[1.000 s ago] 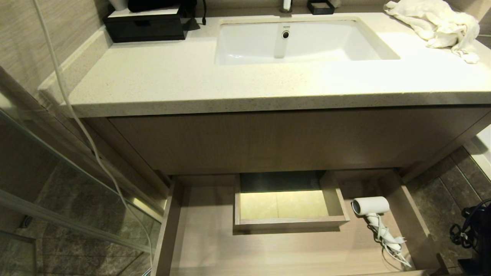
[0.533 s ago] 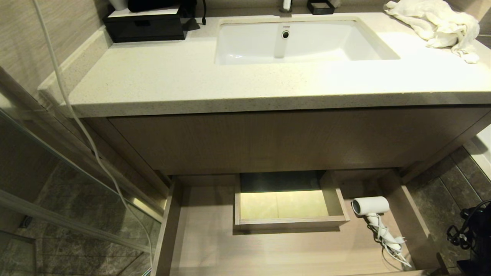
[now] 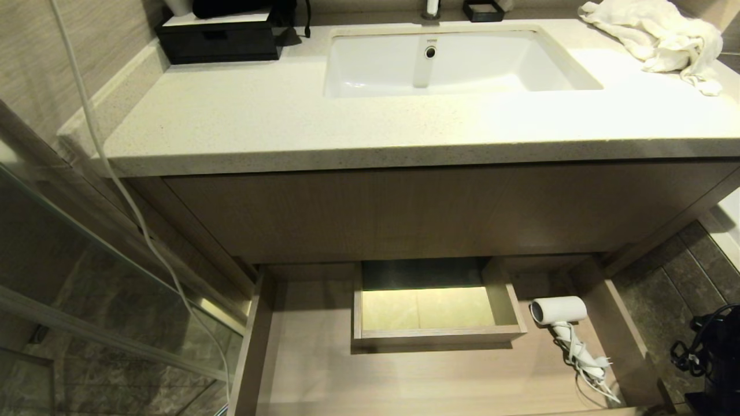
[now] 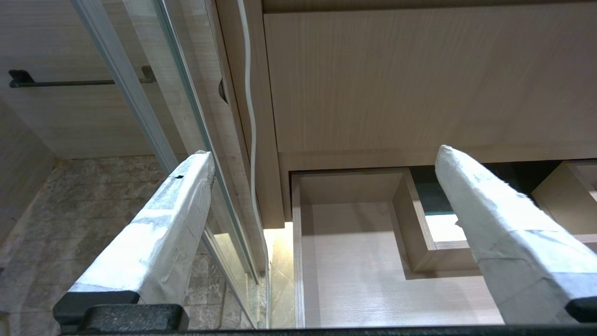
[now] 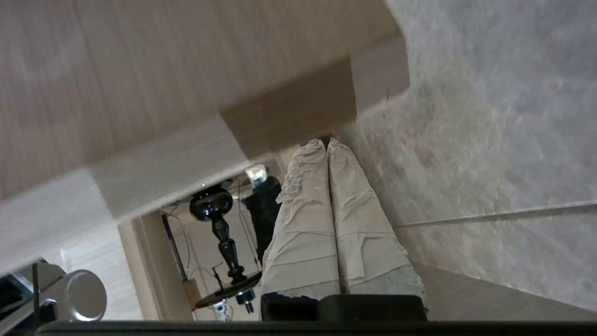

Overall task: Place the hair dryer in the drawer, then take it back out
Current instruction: Close the drawer

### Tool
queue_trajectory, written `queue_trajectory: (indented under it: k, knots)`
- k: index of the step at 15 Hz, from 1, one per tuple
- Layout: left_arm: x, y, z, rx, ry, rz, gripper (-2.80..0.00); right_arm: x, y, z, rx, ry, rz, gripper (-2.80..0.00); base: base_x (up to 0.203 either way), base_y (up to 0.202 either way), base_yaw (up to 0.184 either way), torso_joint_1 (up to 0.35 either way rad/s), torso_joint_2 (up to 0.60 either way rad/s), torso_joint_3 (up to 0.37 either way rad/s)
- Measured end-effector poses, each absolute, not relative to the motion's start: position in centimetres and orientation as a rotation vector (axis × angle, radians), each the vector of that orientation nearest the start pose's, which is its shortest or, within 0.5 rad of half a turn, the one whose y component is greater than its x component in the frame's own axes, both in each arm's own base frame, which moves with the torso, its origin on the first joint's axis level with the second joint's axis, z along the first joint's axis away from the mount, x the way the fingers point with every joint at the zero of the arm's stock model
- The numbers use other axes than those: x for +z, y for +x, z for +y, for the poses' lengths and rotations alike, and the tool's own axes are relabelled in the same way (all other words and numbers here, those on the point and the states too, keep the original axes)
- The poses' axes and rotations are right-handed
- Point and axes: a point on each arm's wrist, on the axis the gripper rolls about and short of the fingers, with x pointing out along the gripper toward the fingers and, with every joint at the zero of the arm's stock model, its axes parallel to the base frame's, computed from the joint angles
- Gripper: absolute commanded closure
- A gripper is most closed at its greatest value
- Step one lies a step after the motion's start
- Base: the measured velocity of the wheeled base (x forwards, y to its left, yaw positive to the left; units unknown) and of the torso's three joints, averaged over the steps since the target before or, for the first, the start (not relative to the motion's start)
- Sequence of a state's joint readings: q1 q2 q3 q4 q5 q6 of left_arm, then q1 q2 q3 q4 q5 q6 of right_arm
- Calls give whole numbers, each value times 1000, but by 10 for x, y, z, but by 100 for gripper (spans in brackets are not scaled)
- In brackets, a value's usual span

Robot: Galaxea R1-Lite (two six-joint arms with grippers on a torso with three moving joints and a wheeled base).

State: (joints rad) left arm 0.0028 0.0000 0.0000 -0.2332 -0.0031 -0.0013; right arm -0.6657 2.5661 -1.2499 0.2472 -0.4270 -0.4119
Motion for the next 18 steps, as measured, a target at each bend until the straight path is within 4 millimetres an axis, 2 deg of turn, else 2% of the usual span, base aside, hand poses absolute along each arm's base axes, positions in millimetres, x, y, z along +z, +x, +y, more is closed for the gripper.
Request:
queue_trajectory:
  k: [8, 18]
  knots:
    - [99, -26, 0, -1, -1, -233, -280, -88, 301, -248, -557, -110, 1678, 0, 0, 0, 0, 0, 0, 0]
    - [99, -26, 0, 0, -1, -233, -280, -81, 310, -253, -603, -114, 1591, 0, 0, 0, 0, 0, 0, 0]
